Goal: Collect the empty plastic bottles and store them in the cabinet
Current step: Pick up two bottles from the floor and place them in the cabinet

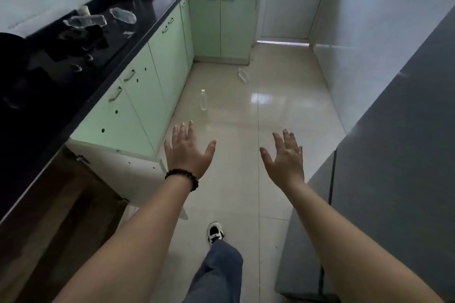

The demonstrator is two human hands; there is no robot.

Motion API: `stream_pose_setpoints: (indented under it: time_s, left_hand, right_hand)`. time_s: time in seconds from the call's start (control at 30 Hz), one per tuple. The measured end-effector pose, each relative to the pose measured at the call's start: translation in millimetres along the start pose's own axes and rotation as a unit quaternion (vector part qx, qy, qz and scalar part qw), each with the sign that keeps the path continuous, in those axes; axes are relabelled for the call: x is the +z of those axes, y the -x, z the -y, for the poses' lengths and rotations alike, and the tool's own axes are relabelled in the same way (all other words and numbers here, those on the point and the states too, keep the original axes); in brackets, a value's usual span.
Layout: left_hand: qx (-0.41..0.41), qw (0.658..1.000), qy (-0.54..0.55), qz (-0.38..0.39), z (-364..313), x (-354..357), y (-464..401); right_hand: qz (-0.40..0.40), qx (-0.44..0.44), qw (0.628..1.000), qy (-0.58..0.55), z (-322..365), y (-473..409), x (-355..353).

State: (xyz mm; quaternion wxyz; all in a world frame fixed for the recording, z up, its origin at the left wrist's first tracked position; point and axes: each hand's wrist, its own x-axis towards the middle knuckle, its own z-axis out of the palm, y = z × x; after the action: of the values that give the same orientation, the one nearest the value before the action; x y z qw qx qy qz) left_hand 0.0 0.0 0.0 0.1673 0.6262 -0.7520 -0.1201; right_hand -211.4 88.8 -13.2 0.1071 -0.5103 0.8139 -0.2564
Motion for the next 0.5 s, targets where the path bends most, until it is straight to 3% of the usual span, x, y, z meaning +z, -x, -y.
stream_pose_setpoints:
  time_s: [0.5]
  left_hand:
    - [-0.052,0.998,0.022,0.034,-9,64,-289]
  right_hand:
    - [0.047,0.034,0.998,0.016,35,-298,70]
